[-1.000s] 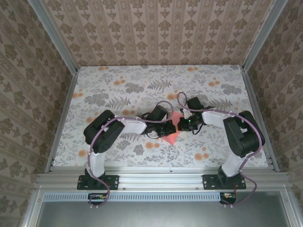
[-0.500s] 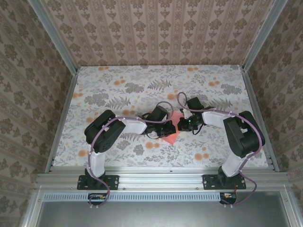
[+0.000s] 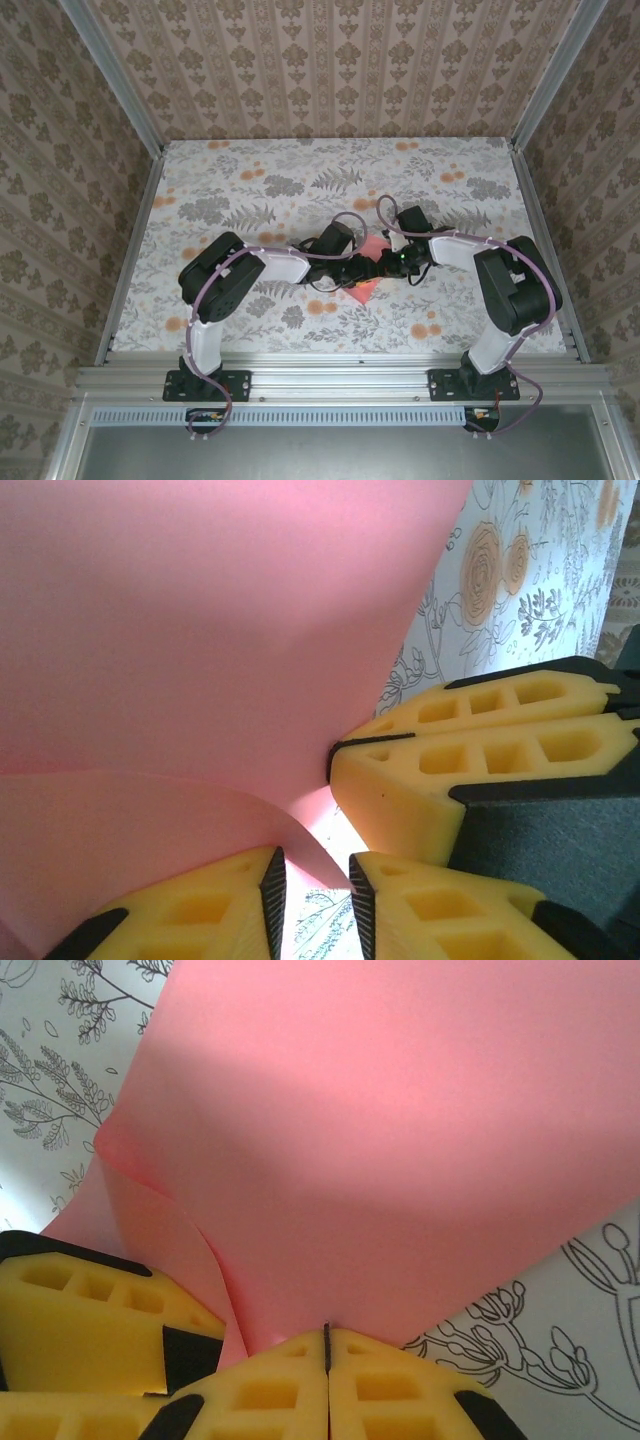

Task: Fold a paper plane with a square sheet of paper (pick it up from the middle)
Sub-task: Fold the triangle a second time at the center of the table.

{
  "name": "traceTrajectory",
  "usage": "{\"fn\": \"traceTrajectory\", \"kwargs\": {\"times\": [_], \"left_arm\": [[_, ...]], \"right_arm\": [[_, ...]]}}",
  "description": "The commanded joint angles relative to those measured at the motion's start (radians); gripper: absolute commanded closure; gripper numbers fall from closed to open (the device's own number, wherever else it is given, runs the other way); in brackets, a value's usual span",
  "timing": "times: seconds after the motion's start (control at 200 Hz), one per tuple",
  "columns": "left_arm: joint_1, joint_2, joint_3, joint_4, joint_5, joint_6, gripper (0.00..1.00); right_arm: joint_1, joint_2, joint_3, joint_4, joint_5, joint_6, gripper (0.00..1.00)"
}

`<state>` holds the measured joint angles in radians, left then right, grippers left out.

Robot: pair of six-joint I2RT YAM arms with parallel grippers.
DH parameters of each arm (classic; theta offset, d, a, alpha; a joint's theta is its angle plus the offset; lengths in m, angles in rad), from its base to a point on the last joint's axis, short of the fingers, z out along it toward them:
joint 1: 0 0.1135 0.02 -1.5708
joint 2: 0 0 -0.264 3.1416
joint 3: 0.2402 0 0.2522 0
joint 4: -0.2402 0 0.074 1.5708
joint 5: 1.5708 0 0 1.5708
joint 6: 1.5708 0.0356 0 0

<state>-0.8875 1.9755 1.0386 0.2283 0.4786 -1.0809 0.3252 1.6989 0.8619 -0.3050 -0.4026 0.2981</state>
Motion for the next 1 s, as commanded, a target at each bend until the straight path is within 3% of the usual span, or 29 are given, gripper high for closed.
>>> {"fn": "traceTrajectory", "kwargs": {"times": [0.0,0.275,0.62,1.0], "left_arm": [[0.007,0.036,-0.026,0.016,-0.035,0.014,0.64],[0.007,0.031,-0.046,0.056,-0.033,0.002,0.63],[0.009,0.009,-0.07,0.063,-0.042,0.002,0.79],[0.01,0.015,-0.07,0.069,-0.032,0.006,0.91]], "right_arm": [[0.004,-0.022,-0.024,-0.04,-0.014,0.0,0.92],[-0.076,-0.112,-0.061,-0.023,-0.083,0.018,0.92],[-0.108,-0.2,-0.166,0.132,-0.287,0.156,0.96],[-0.102,-0.163,-0.209,0.27,-0.339,0.253,1.0]]}}
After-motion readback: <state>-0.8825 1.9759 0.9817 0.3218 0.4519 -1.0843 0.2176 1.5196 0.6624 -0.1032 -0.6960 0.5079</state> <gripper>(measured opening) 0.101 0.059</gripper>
